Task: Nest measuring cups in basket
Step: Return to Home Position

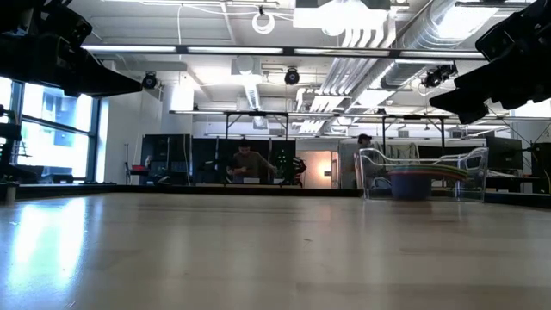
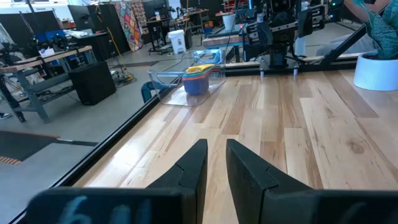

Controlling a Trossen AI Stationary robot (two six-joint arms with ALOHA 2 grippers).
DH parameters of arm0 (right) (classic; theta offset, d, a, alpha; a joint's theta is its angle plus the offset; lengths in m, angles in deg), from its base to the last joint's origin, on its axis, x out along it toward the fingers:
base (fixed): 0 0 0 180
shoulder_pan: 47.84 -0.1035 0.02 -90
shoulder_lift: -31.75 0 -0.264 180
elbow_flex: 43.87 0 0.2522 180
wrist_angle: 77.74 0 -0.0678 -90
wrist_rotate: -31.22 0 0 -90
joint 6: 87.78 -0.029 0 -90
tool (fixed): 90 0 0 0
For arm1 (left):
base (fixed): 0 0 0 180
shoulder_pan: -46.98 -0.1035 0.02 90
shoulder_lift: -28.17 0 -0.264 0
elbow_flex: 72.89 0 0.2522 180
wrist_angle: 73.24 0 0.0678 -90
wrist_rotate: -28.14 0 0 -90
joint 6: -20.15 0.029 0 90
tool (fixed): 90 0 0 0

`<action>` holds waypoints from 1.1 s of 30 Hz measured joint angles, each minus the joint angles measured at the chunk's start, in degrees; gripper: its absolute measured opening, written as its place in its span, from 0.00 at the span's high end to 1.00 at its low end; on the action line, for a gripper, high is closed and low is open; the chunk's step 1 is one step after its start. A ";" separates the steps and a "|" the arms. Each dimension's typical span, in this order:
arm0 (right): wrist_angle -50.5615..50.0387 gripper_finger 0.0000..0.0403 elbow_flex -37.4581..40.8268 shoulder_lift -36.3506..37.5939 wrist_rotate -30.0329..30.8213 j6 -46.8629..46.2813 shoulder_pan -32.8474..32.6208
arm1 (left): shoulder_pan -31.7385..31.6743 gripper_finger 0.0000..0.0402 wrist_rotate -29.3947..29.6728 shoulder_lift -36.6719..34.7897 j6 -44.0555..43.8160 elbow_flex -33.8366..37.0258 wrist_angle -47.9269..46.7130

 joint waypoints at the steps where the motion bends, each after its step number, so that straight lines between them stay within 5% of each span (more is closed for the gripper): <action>1: 0.00 0.34 0.00 0.00 0.00 0.00 -0.01 | 0.02 0.88 0.00 -0.01 0.00 0.00 0.00; 33: -0.01 0.34 0.00 0.00 0.00 0.01 -0.01 | 0.01 0.88 0.00 -0.01 0.00 0.00 0.00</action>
